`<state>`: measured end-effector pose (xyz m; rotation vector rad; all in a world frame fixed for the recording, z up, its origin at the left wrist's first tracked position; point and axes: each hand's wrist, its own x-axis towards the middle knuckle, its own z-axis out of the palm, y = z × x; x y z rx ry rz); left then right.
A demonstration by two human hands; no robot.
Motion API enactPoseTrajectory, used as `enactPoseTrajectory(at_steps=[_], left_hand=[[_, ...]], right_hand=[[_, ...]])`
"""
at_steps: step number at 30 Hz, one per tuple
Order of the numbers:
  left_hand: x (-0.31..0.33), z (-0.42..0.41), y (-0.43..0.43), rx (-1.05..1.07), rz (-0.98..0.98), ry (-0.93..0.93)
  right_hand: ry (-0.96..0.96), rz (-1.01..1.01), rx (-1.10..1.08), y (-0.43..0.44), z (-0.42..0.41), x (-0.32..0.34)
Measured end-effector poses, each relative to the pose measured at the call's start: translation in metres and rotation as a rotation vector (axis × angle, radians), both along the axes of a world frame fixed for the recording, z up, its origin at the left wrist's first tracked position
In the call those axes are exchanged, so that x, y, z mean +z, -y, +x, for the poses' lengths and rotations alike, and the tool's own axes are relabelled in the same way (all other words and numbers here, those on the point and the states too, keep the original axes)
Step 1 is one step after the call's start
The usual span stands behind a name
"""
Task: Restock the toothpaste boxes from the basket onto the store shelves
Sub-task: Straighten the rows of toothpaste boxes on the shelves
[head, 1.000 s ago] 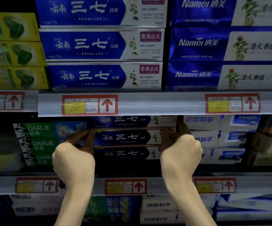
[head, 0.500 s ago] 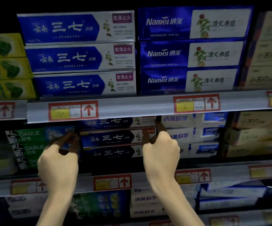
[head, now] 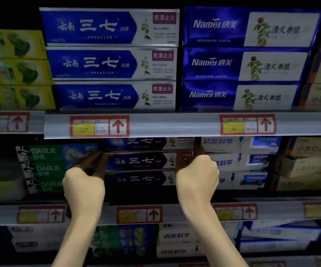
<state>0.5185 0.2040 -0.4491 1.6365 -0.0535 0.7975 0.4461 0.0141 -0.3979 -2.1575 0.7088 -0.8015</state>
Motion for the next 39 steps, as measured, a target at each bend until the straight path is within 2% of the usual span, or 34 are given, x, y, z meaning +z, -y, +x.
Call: enactPoseTrajectory(at_steps=[12,17,21,25,31,36,39], left_hand=[[-0.003,0.014,-0.001,0.012,-0.155,-0.014],[-0.007,0.018,-0.002,0.047,-0.132,0.001],[-0.006,0.014,0.002,0.088,-0.129,-0.001],[0.003,-0.002,0.01,0.198,-0.069,0.012],[0.011,-0.024,0.016,0.238,-0.003,0.044],[0.008,-0.043,0.03,0.236,0.135,0.006],[0.003,-0.067,0.059,0.143,0.177,-0.008]], right_hand=[[0.207,0.009,-0.041,0.016,0.013,-0.022],[0.286,-0.037,-0.075,0.015,0.016,-0.024],[0.204,-0.024,-0.057,0.018,0.016,-0.025],[0.234,-0.018,-0.044,0.01,0.011,-0.027],[0.284,0.002,-0.021,0.008,-0.002,-0.029],[0.335,-0.067,0.051,0.019,-0.025,-0.032],[0.347,-0.074,0.045,0.042,-0.049,-0.035]])
